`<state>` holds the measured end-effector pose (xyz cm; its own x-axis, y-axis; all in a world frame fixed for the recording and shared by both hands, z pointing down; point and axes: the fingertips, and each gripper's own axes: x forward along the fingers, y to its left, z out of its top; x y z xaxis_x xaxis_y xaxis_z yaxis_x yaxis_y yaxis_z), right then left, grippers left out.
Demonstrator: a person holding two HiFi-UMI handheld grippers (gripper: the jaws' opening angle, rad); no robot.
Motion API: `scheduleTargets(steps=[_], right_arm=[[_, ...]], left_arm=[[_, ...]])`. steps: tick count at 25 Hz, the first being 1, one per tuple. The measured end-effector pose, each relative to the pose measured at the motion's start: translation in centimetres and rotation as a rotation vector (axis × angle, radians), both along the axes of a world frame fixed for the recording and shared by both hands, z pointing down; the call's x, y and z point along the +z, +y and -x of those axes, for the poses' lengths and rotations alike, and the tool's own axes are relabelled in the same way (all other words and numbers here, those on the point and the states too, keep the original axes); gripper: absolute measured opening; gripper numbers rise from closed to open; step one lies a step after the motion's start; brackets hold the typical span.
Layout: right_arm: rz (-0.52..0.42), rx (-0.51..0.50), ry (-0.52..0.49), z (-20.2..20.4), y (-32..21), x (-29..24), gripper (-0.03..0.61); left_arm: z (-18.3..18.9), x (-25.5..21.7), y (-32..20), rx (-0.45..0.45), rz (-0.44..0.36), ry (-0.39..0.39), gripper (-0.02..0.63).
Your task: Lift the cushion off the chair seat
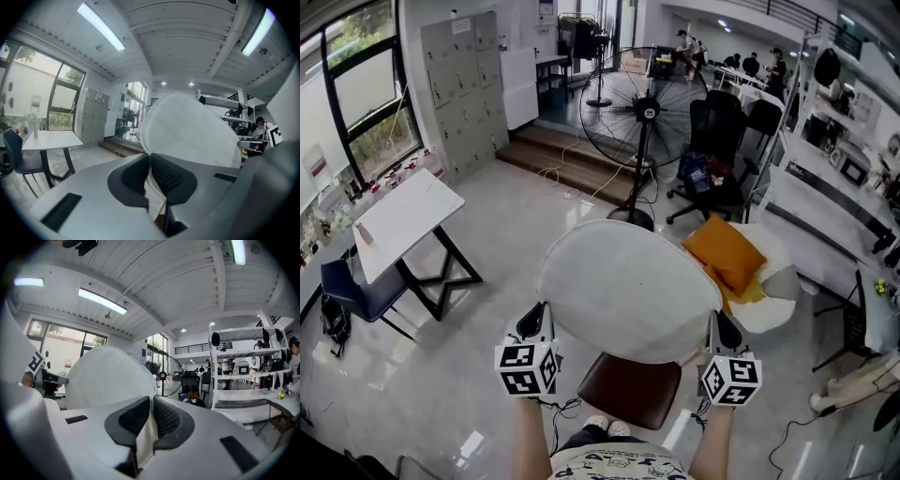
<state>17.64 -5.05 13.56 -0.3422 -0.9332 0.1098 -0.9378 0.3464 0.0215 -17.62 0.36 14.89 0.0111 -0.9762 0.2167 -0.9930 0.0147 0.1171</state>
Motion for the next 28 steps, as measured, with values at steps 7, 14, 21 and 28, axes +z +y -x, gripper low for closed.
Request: scheduleTargets(steps=[7,14,21,28], right_arm=[[0.003,-0.001,-0.007,0.2,0.1,0.2,0.041],[0.012,0.004,-0.013,0.1,-0.4,0.3,0.041],[0.027,0.000,-0.006,-0.1,-1.2,0.8,0.041],[0.026,-0.006,0.002,0.2,-2.6,0.8,0.041]], left_arm=[[0.2,0.1,0.1,-0.003,0.000,-0.001,0.034],[0.1,0.4,-0.4,-0.002,0.009,0.003,0.034],[-0.1,1.0,-1.1,-0.005,0.021,0.006,0.034],[-0.1,1.3,-2.3,-0.008,0.026,0.006,0.034]])
